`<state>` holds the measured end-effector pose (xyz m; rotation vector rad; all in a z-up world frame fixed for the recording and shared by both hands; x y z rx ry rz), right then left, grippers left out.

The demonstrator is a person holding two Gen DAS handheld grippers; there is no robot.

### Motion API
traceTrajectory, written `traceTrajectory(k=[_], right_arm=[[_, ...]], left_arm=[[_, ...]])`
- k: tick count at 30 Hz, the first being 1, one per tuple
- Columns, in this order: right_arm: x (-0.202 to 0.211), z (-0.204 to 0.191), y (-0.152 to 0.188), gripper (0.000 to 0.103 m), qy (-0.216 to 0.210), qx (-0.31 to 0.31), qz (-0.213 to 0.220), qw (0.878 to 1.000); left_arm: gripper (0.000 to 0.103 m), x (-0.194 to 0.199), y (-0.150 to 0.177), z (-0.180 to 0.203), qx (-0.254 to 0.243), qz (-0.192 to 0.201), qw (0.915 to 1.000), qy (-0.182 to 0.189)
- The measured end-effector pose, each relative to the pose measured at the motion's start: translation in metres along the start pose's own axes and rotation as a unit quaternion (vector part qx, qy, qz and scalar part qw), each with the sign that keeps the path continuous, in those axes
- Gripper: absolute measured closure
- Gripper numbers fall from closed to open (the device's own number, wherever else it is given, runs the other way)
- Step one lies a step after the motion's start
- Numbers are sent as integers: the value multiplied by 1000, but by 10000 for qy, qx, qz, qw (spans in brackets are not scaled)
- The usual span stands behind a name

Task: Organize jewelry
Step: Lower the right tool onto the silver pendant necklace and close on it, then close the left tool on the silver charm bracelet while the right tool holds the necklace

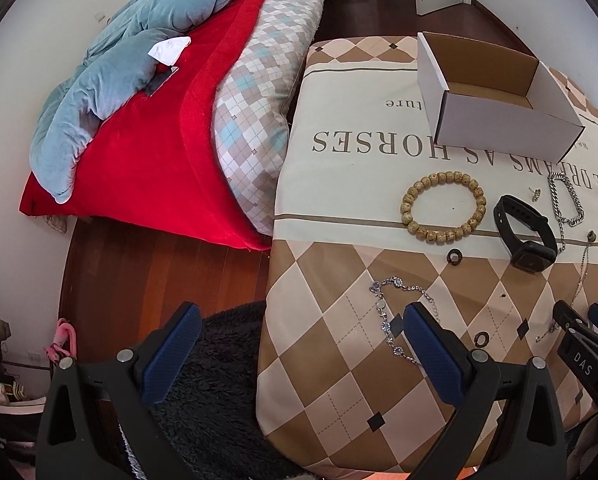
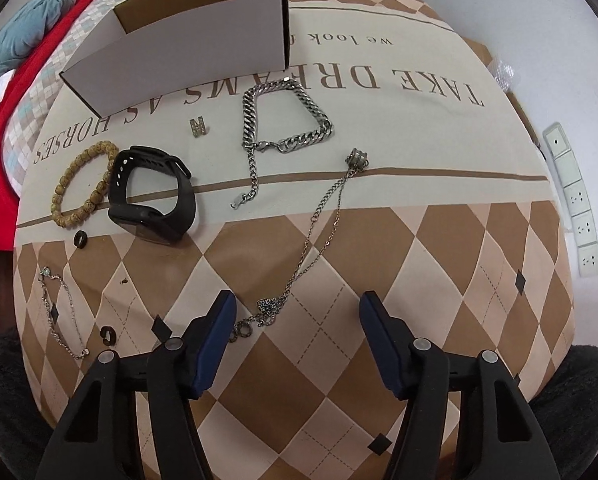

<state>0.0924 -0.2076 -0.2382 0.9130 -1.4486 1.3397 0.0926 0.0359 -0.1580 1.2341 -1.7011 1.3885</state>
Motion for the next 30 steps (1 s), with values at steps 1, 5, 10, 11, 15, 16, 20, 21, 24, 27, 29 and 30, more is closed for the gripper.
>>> traceTrajectory(k=[1, 5, 10, 11, 15, 16, 20, 21, 24, 27, 29, 30], right_arm=[[3, -3, 3, 44, -16, 47, 47, 10000], [10, -12, 16, 87, -30, 306, 204, 9993], [18, 4, 25, 95, -100, 187, 147, 9997], [18, 10, 24, 96, -107, 113, 142, 9998], [19, 40, 19, 96, -70, -177, 97, 9998], [19, 45, 18, 96, -55, -220, 104, 9997], [18, 58, 16, 96, -13, -309, 87, 9995], [17, 60, 15, 96, -13, -320, 75, 9995], [15, 64, 6, 96, -14, -339, 64, 9994], [14, 66, 4, 97, -17, -338, 57, 9994], [13, 66, 0, 96, -15, -331, 52, 9994], [14, 66, 0, 96, -11, -323, 49, 9995]], left_arm=[[0, 0, 0, 0, -1, -4, 10000, 6], [0, -5, 2, 2, 41, -108, 9998, 149], [0, -15, 8, 9, 72, -315, 9985, 432], [0, -16, 10, 11, 61, -339, 9983, 461], [0, -25, 20, 18, 109, -576, 9956, 738], [0, -29, 23, 19, 156, -671, 9940, 845], [1, -48, 22, 17, 433, -933, 9873, 1214], [3, -54, 20, 15, 532, -959, 9853, 1310], [18, -67, 12, 15, 625, -993, 9828, 1425], [41, -74, 5, 24, 420, -943, 9845, 1419], [49, -73, 3, 31, 239, -832, 9871, 1343], [61, -71, 1, 35, 132, -729, 9879, 1360]])
Point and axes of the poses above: each gripper's, at about its wrist camera, not at the fingertips, and x roughly against the way its jaws point, z to its right, y to its underside, the point moved 3 cm from there along -x, roughly the way its jaws point, and after that the axes turned 4 degrees about z, right-handed, at the moved point
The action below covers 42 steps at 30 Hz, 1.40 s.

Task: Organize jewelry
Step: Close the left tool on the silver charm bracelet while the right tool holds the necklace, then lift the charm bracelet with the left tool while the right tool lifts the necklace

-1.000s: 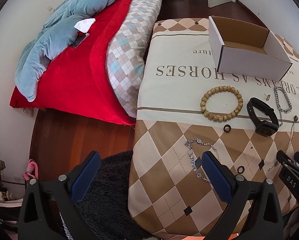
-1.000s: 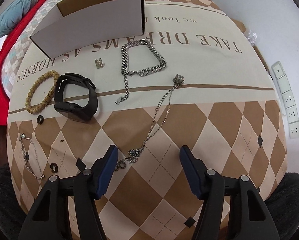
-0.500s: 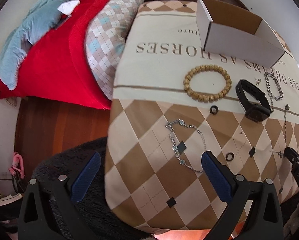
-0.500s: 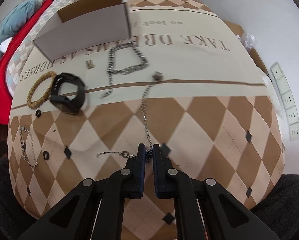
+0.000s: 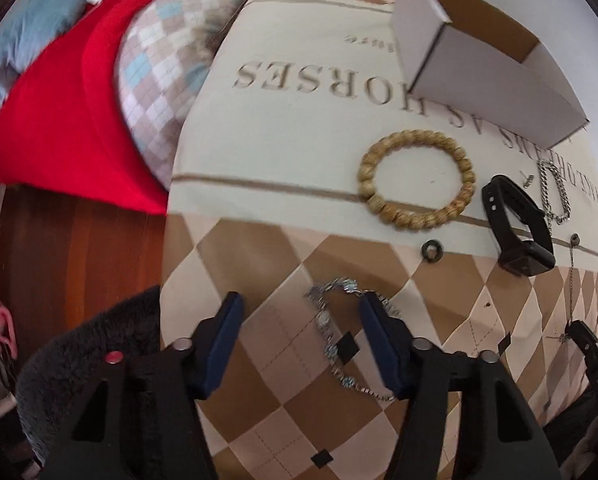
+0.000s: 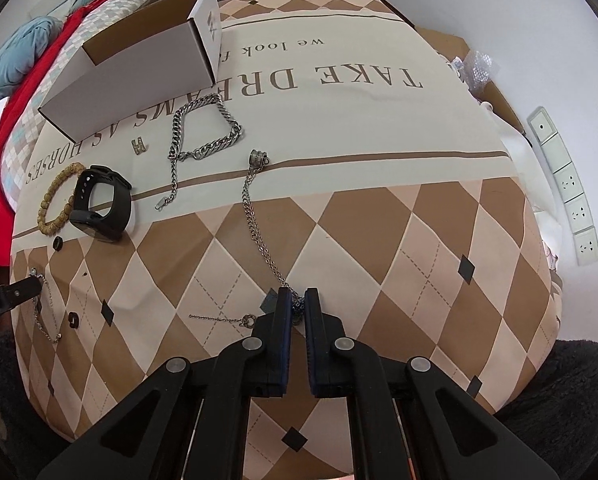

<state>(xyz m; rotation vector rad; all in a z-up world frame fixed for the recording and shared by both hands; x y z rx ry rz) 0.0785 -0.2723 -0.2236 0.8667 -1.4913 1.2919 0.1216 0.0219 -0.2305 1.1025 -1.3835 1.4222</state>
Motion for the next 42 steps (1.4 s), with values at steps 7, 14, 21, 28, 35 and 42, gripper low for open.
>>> traceTrajectory(k=[7, 14, 21, 28, 35, 42], right_arm=[[3, -6, 0, 97, -33, 10, -14, 10000], [30, -1, -8, 97, -433, -259, 254, 9984], [72, 4, -20, 97, -725, -433, 649, 9943], [90, 2, -27, 97, -805, -382, 765, 9931], [74, 4, -15, 97, -799, -465, 504, 9944], [67, 10, -14, 97, -680, -476, 424, 9956]], left_arm=[[100, 8, -1, 20, -284, 110, 9995, 110], [103, 83, 7, 26, -160, 579, 9970, 492], [103, 117, -8, 16, -139, 961, 9933, 619], [86, 86, -3, -6, 186, 502, 9946, 888], [47, 22, 6, -7, 366, -11, 9955, 869], [101, 19, 6, 7, 68, 253, 9980, 567]])
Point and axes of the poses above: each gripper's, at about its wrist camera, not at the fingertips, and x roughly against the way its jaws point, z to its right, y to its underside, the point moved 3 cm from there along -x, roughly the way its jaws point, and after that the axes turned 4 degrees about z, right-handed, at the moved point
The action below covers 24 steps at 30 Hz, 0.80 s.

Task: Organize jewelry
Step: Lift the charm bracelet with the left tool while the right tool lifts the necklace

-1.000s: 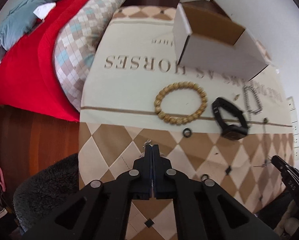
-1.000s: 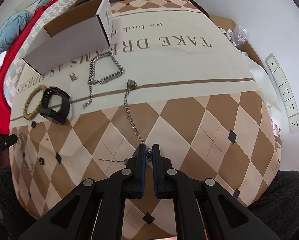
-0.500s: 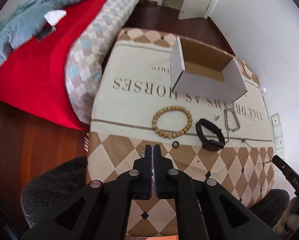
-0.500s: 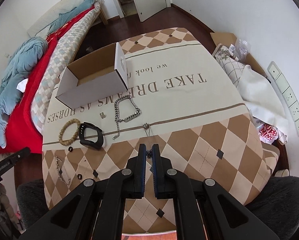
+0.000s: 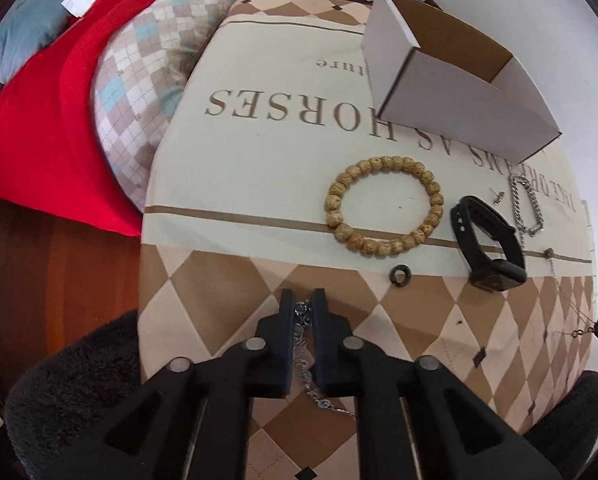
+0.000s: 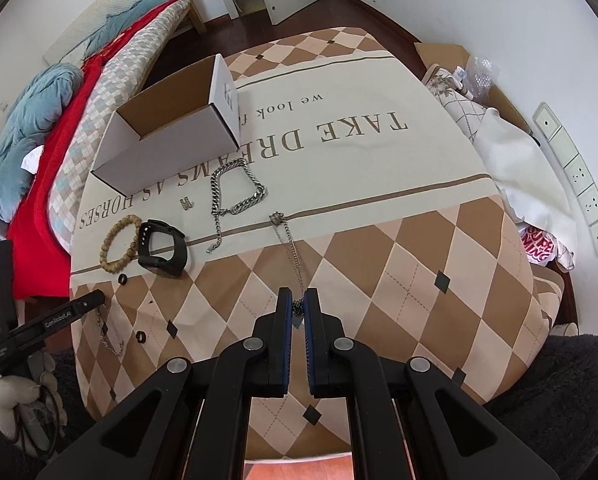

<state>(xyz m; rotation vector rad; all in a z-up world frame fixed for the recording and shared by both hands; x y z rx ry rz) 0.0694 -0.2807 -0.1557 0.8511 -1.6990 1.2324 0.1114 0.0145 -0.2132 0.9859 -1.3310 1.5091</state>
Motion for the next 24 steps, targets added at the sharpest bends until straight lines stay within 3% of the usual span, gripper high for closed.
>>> traceTrajectory(k=[9, 19, 22, 23, 24], right_arm=[[15, -5, -13, 97, -127, 9, 202, 9997], [43, -16, -23, 97, -454, -21, 422, 9981], [46, -17, -24, 97, -473, -20, 447, 9979], [46, -17, -23, 97, -478, -31, 441, 9979], [46, -17, -23, 97, -480, -45, 435, 9979]], left_arm=[[103, 46, 6, -1, 227, 309, 9988, 319], [103, 81, -17, 5, 253, 553, 9955, 733], [96, 61, -15, 0, 321, 196, 9961, 800], [86, 53, -12, -1, 302, 119, 9968, 730], [69, 40, -8, -1, 232, -32, 9978, 620]])
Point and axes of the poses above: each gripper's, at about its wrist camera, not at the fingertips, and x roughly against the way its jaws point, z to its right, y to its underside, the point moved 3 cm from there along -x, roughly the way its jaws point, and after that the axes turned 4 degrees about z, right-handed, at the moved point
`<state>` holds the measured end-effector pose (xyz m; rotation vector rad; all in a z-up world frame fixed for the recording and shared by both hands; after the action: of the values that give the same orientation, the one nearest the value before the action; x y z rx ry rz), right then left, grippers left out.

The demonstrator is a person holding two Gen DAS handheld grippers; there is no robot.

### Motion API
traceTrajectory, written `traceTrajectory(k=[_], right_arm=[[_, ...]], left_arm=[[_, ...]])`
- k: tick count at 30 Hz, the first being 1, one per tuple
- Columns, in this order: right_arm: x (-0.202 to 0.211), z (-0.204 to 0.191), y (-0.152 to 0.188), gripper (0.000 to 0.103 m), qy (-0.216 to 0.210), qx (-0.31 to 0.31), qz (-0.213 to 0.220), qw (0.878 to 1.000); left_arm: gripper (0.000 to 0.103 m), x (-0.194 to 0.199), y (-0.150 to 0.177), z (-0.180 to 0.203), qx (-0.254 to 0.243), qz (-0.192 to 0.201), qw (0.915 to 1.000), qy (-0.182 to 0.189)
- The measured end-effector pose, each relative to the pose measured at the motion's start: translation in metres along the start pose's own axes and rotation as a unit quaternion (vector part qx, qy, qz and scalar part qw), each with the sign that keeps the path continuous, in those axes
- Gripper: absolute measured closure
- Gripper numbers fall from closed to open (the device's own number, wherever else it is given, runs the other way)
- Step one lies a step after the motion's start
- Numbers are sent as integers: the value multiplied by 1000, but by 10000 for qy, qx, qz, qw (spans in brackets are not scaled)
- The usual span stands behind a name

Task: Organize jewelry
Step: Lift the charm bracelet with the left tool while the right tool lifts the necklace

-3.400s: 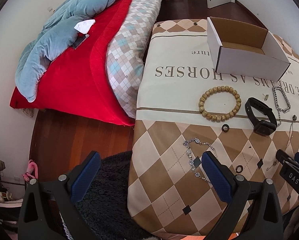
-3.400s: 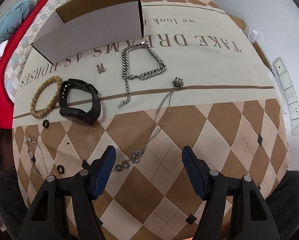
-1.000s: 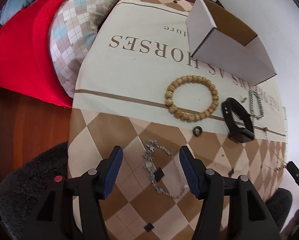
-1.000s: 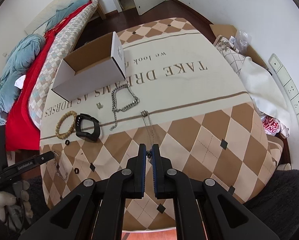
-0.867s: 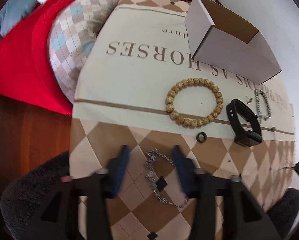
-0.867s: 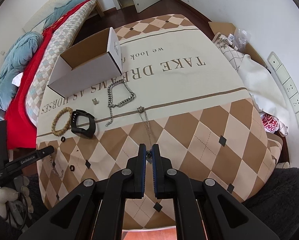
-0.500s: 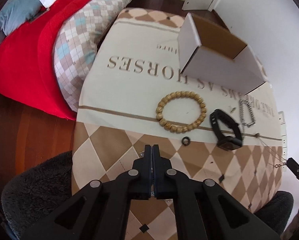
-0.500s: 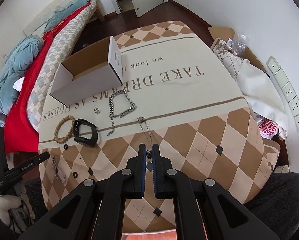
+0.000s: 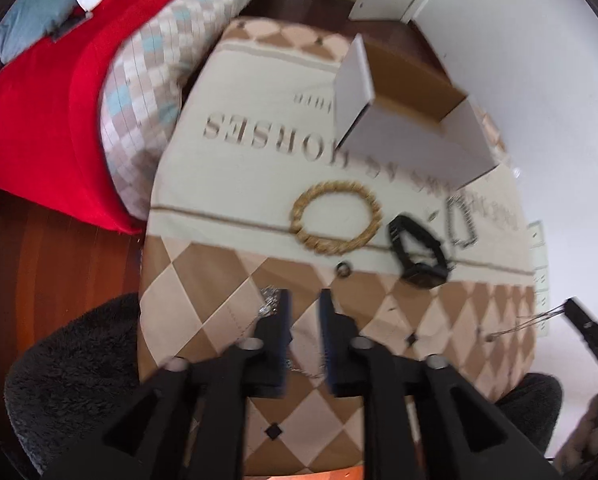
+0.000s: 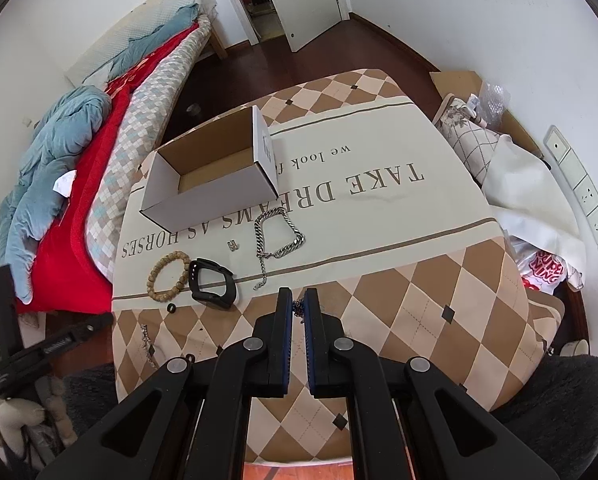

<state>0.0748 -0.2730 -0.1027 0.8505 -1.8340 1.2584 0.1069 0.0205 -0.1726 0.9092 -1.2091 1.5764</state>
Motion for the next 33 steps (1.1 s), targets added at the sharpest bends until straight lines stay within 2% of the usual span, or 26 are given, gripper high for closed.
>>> traceTrajectory(k=[2, 5, 6, 7, 8, 9, 12, 15, 22, 27, 33], right_arm=[[-1, 2, 2, 97, 10, -36, -28, 10000], [-4, 5, 6, 97, 53, -62, -74, 9999], [-5, 6, 7, 97, 69, -68, -91, 9999], [-6, 7, 8, 97, 92, -75, -112, 9999], [-7, 8, 9, 97, 108, -83, -131, 9998], [-8, 9, 10, 97, 122, -92, -146, 9998], [-10, 12, 9, 97, 150, -97, -150, 9997], [-9, 11, 7, 97, 149, -97, -114, 9998], [-5, 11, 3, 97, 106, -111, -67, 9999], [-3, 14, 3, 97, 105, -142, -53, 9998], [2, 12, 3, 97, 51, -131, -52, 9999]], left_arm=[[57, -18, 6, -5, -27, -142, 9997, -221], [57, -39, 11, -7, -124, -300, 9988, -367], [59, -37, 10, -3, -254, -132, 9985, -472], [61, -38, 9, 1, -351, -143, 9978, -537], [82, -39, 9, 4, -423, -166, 9975, -542], [100, -38, 9, 8, -572, -66, 9958, -712], [101, -38, 10, 14, -787, 32, 9935, -824], [103, -32, 12, 13, -699, 20, 9950, -719], [103, 20, 29, 21, -431, 201, 9988, -76], [103, 44, 38, 22, -404, 238, 9989, 78], [103, 59, 28, 26, -391, 415, 9981, 245]])
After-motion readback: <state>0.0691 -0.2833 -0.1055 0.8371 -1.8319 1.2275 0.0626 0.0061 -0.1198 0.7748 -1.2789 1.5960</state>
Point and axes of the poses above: each gripper's, at about its wrist camera, not at the fingertips, and x roughly against the way its jaws point, z to its right, y to its underside, the point moved 3 cm from there along -x, roughly the way its jaws point, and after that the axes turned 4 degrees about z, right-handed, at the moved point
